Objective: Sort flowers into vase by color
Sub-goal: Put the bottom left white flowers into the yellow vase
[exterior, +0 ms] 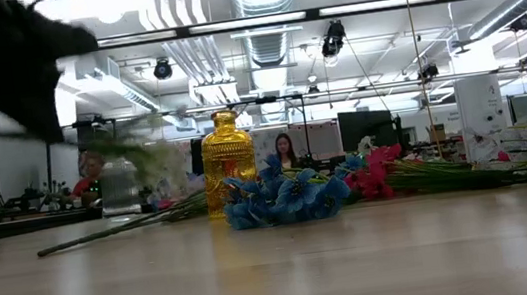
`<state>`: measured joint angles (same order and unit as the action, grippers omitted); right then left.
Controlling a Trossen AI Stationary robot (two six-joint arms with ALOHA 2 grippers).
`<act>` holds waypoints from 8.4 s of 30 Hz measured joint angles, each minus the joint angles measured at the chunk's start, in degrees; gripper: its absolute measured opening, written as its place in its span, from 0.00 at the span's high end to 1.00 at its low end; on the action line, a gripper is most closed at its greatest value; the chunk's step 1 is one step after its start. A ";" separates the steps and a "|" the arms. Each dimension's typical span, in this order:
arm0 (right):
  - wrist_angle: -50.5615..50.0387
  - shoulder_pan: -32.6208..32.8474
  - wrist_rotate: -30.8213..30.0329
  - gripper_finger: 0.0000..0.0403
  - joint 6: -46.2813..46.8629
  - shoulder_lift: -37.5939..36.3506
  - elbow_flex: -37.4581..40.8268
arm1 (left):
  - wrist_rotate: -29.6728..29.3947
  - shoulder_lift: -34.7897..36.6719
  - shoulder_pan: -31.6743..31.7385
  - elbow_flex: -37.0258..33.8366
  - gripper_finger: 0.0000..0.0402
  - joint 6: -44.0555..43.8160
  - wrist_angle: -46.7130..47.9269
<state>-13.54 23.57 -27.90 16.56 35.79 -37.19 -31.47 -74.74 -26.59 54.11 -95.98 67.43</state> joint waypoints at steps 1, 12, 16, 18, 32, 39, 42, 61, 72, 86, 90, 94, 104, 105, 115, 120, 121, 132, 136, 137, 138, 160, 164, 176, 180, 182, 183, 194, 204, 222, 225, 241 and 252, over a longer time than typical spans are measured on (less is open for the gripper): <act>0.00 0.00 0.00 0.39 0.00 -0.01 0.00 | -1.56 0.88 0.00 1.03 1.00 1.40 0.75; -0.08 0.02 0.00 0.39 0.42 0.00 0.00 | -26.94 6.29 -0.02 10.69 1.00 22.17 -0.59; -0.96 0.02 0.00 0.39 0.42 0.00 0.00 | -32.47 6.84 0.09 11.27 1.00 36.98 -12.21; -1.93 0.02 0.00 0.39 0.42 0.00 0.02 | -32.00 7.07 0.11 10.67 1.00 45.29 -21.10; -4.22 0.04 3.77 0.39 2.82 0.42 2.60 | -3.24 5.87 4.62 -13.15 1.00 95.89 -102.44; -2.95 0.06 3.93 0.39 6.71 0.79 7.39 | -2.50 -1.02 8.29 -24.29 1.00 95.10 -136.63; 0.98 0.05 3.91 0.39 6.21 0.68 9.25 | -2.27 -5.20 9.26 -25.42 1.00 95.10 -147.55; 5.77 0.02 3.87 0.39 2.71 0.74 9.68 | 11.04 -19.96 17.72 -20.94 1.00 89.81 -157.35; 8.50 0.02 3.78 0.39 2.16 1.05 9.68 | 30.57 -21.78 22.43 -16.11 1.00 89.56 -157.41; 12.58 -0.11 2.29 0.39 2.40 2.24 9.55 | 27.11 -24.40 22.68 -17.48 1.00 87.84 -157.43; 12.57 -0.13 -0.25 0.39 2.51 2.73 9.55 | 26.60 -24.48 23.88 -17.78 1.00 93.01 -157.45; 12.66 -0.17 -0.68 0.39 3.06 2.68 9.55 | 32.00 -24.48 25.92 -16.21 1.00 93.57 -157.38; 12.57 -0.15 -0.68 0.39 2.99 2.69 9.55 | 40.70 -28.88 27.93 -10.63 1.00 92.80 -157.13; 12.54 -0.17 -0.67 0.39 2.99 2.70 9.55 | 40.66 -29.58 28.22 -10.63 1.00 92.40 -157.21; 12.40 -0.15 -0.66 0.39 2.93 3.38 9.55 | 43.11 -30.91 31.18 -9.94 1.00 90.77 -157.38; 12.12 -0.22 -0.66 0.39 2.76 3.88 9.55 | 44.64 -29.86 31.36 -7.59 1.00 85.37 -157.38; 12.15 -0.22 -0.68 0.39 2.75 4.01 9.55 | 44.86 -29.11 31.71 -7.56 1.00 84.79 -157.43; 12.14 -0.24 -0.68 0.39 2.44 4.42 9.55 | 45.81 -10.19 44.33 -21.82 1.00 81.58 -157.46; 12.54 -0.24 -0.69 0.39 0.31 5.38 9.55 | 44.26 -5.72 45.53 -26.73 1.00 79.56 -157.46; 12.79 -0.24 -0.68 0.39 -0.33 5.69 9.55 | 44.20 -4.96 45.55 -27.77 1.00 78.59 -157.36; 12.93 -0.24 -0.68 0.39 -0.92 6.07 9.55 | 44.18 -4.29 45.50 -28.53 1.00 77.75 -157.41; 15.72 -0.26 -0.66 0.39 -1.14 11.66 9.55 | 53.03 2.68 28.76 -49.78 1.00 41.28 -151.09; 15.74 -0.26 -0.66 0.39 -1.14 11.65 9.43 | 52.63 3.39 24.17 -50.45 1.00 39.34 -139.58; 15.78 -0.26 -0.61 0.39 -0.50 11.65 9.40 | 51.95 3.41 7.92 -35.89 1.00 31.07 -82.91; 15.78 -0.26 -0.61 0.39 -0.50 11.65 9.40 | 49.65 3.11 5.70 -25.78 1.00 36.48 -62.15; 15.79 -0.26 -0.61 0.39 -0.50 11.65 9.40 | 45.59 2.70 5.22 -20.71 1.00 39.49 -49.41; 15.78 -0.26 -0.61 0.39 -0.50 11.65 9.40 | 42.96 2.32 5.08 -18.61 1.00 40.15 -43.57; 15.72 -0.24 -0.19 0.39 0.11 11.65 9.40 | 35.64 0.03 4.05 -11.39 0.87 42.12 -28.35; 15.56 -0.24 -0.17 0.39 0.00 11.65 9.38 | 31.36 -2.96 0.04 -10.74 0.49 49.03 -32.73; 15.56 -0.24 -0.17 0.39 -0.04 11.67 9.38 | 26.79 -22.49 -4.20 -3.96 0.53 60.83 -30.58; 15.56 -0.24 -0.19 0.39 -0.04 11.67 9.39 | 26.74 -22.30 -4.22 -3.60 0.62 60.13 -30.34; 15.28 -0.24 -0.13 0.39 -0.04 11.67 9.38 | 25.60 -12.58 -4.87 -0.31 1.00 56.76 -25.41; 15.32 -0.24 -0.09 0.39 -0.11 11.67 9.38 | 4.29 4.18 -4.29 3.30 1.00 74.15 -38.07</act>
<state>1.78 23.33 -27.99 16.45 47.46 -27.81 -27.18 -70.56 -30.87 57.41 -21.84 29.36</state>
